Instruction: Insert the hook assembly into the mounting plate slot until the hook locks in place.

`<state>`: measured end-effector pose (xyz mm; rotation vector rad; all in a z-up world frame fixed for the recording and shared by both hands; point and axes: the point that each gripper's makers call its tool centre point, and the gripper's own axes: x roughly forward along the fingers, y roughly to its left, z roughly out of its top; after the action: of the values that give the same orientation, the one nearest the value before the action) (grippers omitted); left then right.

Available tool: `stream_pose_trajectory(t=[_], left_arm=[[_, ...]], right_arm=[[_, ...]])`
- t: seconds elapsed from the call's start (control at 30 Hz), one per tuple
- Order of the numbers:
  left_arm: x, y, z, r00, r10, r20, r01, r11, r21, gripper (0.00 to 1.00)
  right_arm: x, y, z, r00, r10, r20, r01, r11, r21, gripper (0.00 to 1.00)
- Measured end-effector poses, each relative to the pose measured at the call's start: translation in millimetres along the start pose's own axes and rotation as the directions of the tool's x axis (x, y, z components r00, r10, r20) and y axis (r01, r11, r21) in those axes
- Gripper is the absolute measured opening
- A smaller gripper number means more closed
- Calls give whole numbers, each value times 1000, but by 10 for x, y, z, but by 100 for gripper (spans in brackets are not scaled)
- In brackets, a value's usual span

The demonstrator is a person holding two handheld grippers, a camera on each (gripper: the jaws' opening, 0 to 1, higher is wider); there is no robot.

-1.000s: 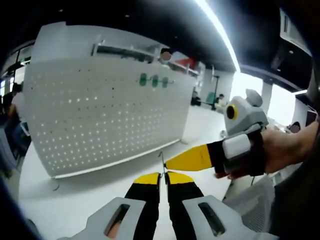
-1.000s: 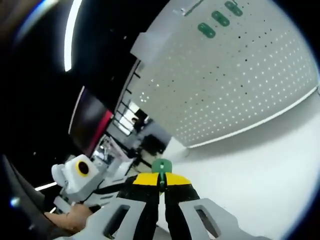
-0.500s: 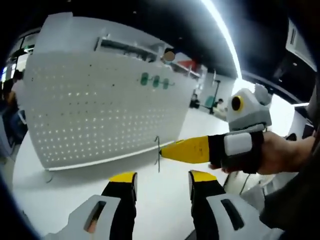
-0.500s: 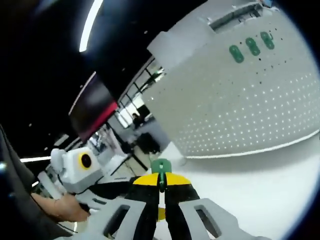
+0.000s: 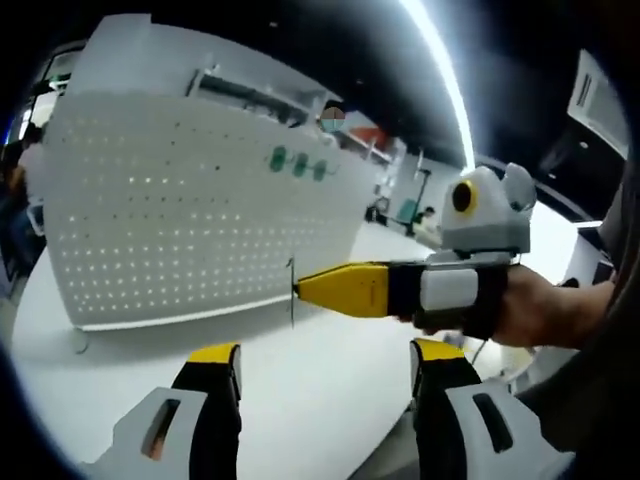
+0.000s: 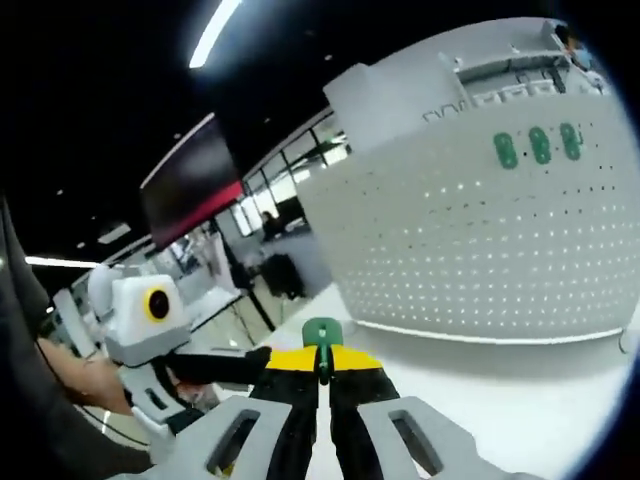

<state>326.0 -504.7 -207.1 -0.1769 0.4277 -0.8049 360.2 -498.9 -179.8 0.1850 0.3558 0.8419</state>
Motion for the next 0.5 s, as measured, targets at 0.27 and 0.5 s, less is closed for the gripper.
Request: stream_pose_trajectory(t=[0.27, 0.5], left_arm=[[-94, -95, -50, 999, -33, 5, 33, 999, -12, 83], [-173, -159, -1, 997, -64, 41, 66, 996, -61, 87]], right_arm=[[7, 31, -78, 1000, -19, -18, 16, 991, -131, 0], [-5, 27, -80, 999, -30, -19, 25, 976, -216, 0]])
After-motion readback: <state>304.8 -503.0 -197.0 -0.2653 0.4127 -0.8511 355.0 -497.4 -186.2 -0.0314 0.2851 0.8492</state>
